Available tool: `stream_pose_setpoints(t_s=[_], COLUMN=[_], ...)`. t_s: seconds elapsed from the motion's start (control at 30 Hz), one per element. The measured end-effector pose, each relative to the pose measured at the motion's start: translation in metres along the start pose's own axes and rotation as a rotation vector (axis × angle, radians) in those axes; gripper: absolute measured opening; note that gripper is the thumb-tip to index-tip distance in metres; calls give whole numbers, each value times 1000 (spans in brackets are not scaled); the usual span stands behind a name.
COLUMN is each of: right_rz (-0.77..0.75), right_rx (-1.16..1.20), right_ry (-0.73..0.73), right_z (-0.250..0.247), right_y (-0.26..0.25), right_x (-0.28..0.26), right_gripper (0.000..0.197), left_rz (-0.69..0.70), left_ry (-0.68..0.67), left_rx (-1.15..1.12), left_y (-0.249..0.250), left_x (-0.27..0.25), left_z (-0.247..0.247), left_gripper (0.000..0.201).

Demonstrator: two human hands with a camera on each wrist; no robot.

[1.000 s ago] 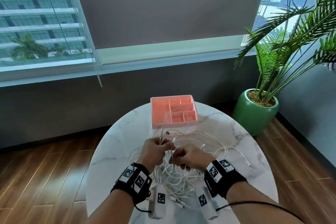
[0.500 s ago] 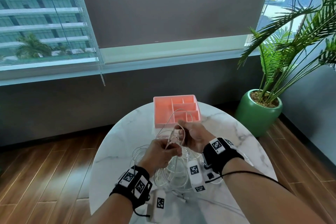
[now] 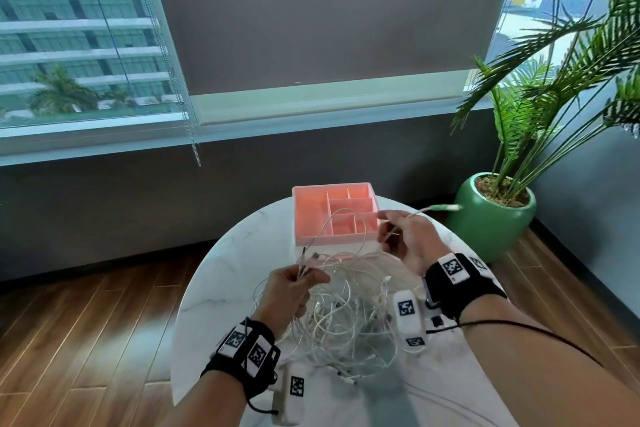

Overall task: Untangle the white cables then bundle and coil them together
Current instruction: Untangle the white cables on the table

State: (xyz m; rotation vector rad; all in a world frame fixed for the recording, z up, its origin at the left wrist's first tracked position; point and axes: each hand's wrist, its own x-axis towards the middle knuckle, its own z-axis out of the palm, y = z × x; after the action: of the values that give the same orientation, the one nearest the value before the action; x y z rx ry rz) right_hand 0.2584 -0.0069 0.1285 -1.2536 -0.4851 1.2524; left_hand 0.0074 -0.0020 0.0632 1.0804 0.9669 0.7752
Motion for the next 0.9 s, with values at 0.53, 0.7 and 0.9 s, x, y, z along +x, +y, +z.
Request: stream_pose_setpoints(t_s=[0.53,0.7,0.9], right_rz=[360,-309,-357], right_rx=[-671,-723,-768], right_ry=[870,422,-485], right_z=[-211,-83,36], right_y=[19,12,45], right_x=[-20,-32,-59], right_gripper=[64,27,44], left_rz=[91,118,188], left_ry=[136,64,42], left_rx=[-167,-159,-334], left_y=[10,19,39], left_x=[6,4,-6], left_z=[10,23,32], left_gripper=[35,39,37])
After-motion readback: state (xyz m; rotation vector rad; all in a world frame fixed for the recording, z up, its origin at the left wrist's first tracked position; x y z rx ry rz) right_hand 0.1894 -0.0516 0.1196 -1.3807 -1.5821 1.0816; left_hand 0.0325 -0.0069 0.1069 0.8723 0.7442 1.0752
